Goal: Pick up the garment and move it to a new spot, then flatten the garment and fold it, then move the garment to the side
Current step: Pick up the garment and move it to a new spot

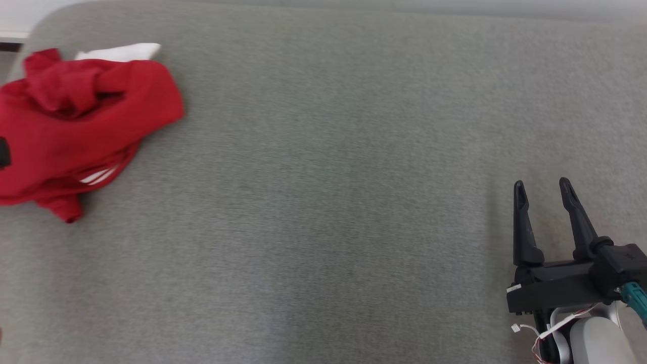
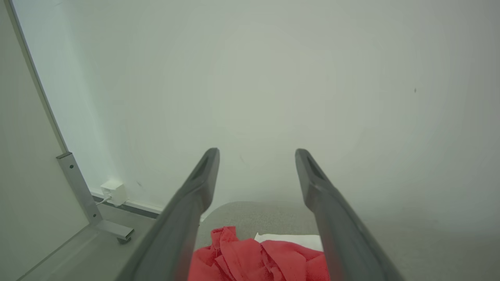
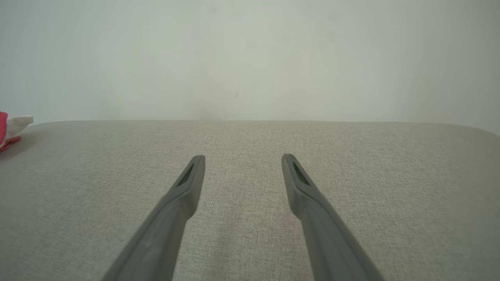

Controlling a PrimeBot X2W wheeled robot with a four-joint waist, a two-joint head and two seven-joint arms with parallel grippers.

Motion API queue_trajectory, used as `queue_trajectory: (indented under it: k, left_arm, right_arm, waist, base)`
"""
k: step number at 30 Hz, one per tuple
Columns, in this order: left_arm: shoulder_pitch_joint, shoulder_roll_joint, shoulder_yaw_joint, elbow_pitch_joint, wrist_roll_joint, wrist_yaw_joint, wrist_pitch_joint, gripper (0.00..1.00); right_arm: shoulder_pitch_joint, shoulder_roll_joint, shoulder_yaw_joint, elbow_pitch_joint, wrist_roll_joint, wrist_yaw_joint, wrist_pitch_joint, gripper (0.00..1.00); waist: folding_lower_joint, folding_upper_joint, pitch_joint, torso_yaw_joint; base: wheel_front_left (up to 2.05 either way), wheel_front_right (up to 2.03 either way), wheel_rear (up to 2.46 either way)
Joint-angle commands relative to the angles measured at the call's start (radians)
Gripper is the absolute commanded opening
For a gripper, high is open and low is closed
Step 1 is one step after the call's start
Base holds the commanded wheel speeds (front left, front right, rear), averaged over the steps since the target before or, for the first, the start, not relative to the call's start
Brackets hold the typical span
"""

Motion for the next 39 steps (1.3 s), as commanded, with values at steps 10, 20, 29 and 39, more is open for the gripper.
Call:
queue_trajectory:
  k: [10,20,29,39]
  left_arm:
    - [-0.087,0.054,-0.026,0.249,-0.042,-0.043,0.112,1.0]
    - [-0.131,0.076,-0.099,0.469,-0.072,-0.076,0.187,1.0]
    - [-0.172,0.096,-0.169,0.587,-0.059,-0.079,0.098,0.0]
    - [-0.237,0.113,-0.243,0.551,-0.058,-0.08,-0.037,0.0]
  right_arm:
    - [-0.027,-0.002,-0.003,-0.02,-0.01,-0.002,-0.001,1.0]
    - [-0.037,0.009,0.003,-0.012,-0.012,-0.002,-0.009,1.0]
    - [-0.029,0.012,-0.004,-0.001,-0.014,-0.002,-0.016,1.0]
    - [-0.025,0.02,0.013,0.038,0.003,-0.002,-0.026,1.0]
  waist:
    - [-0.0002,-0.0002,0.099,-0.114]
    - [-0.0002,-0.0002,0.115,-0.143]
    - [-0.0002,-0.0002,0.105,-0.147]
    - [-0.0002,-0.0002,0.043,-0.122]
  base:
    - [0.0,0.0,0.0]
    - [0.0,0.0,0.0]
    - [0.0,0.0,0.0]
    - [0.0,0.0,0.0]
